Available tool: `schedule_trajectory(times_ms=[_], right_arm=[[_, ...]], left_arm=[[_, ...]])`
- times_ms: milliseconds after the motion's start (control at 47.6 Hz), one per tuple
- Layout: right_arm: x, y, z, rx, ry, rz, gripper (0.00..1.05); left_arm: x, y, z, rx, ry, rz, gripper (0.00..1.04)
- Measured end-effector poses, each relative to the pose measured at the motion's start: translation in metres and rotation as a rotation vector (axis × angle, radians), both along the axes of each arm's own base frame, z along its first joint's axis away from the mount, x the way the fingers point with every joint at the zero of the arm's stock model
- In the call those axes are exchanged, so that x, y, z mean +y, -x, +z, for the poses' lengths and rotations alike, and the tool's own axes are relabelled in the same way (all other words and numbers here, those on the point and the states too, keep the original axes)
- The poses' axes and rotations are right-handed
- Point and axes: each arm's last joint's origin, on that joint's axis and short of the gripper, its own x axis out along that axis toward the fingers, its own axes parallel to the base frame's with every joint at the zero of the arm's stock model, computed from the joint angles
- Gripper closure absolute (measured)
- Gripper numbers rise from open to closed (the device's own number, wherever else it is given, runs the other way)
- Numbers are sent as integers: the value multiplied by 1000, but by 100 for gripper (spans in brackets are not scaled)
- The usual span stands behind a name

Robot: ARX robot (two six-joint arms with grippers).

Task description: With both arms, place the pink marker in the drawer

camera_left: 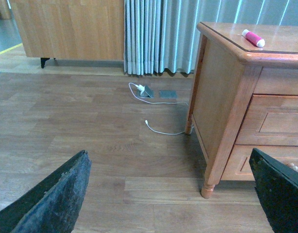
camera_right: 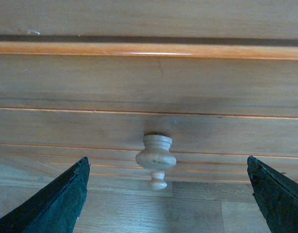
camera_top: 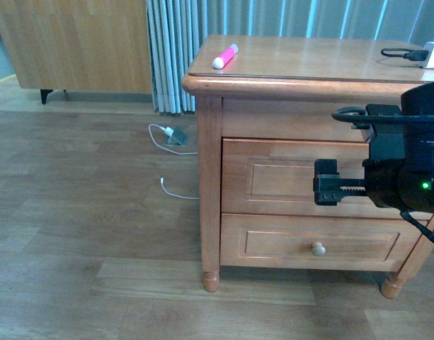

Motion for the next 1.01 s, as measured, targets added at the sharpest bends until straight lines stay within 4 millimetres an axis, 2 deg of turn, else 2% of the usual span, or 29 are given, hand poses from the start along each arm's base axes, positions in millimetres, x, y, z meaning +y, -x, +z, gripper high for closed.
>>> schedule_trajectory(times_ms=[315,546,861,1008], right_arm=[[6,-17,-13,0,3,-6,8],[7,-19,-21,15,8,-13,8],[8,-20,-20,-10,5,-38,8],[7,-20,-20,-23,5,-45,29]], left_arm=[[0,0,0,0,0,0,6],[0,0,0,0,0,0,6],[0,0,0,0,0,0,6],[0,0,0,0,0,0,6]])
